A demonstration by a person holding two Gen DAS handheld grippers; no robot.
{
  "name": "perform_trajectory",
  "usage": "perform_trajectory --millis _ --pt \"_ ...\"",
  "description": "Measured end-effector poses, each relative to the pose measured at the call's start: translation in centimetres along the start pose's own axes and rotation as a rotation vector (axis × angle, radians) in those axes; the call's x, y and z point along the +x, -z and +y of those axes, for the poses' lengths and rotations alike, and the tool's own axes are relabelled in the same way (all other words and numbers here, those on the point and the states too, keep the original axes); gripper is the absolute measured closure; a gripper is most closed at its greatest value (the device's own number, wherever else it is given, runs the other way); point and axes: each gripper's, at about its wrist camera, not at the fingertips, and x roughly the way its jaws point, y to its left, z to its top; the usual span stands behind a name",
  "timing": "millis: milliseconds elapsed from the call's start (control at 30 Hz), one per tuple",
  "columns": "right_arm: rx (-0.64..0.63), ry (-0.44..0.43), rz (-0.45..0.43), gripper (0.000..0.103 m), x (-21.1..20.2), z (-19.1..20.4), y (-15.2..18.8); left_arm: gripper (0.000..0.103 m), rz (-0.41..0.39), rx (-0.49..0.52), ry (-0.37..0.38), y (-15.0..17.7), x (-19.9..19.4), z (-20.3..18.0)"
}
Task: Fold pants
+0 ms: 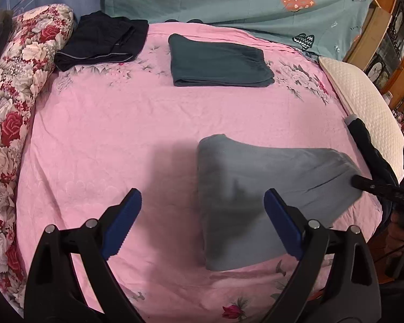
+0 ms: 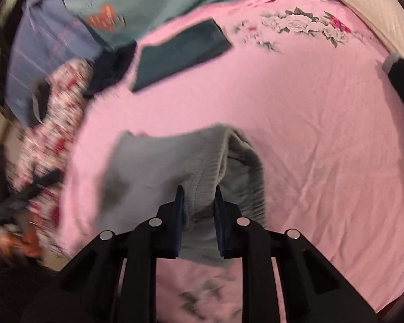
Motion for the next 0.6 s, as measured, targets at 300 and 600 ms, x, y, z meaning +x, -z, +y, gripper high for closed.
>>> perform_trajectory --millis 300,600 --pt "0.07 0.161 0.035 0.047 0.7 -3.6 2.6 0.009 0.024 -0.012 -0.008 0.4 0.5 0.4" --pt "0.139 0.042 0.127 0.077 4.1 -6.0 1.2 0.009 0.022 -0.027 -0.03 0.4 0.1 1.0"
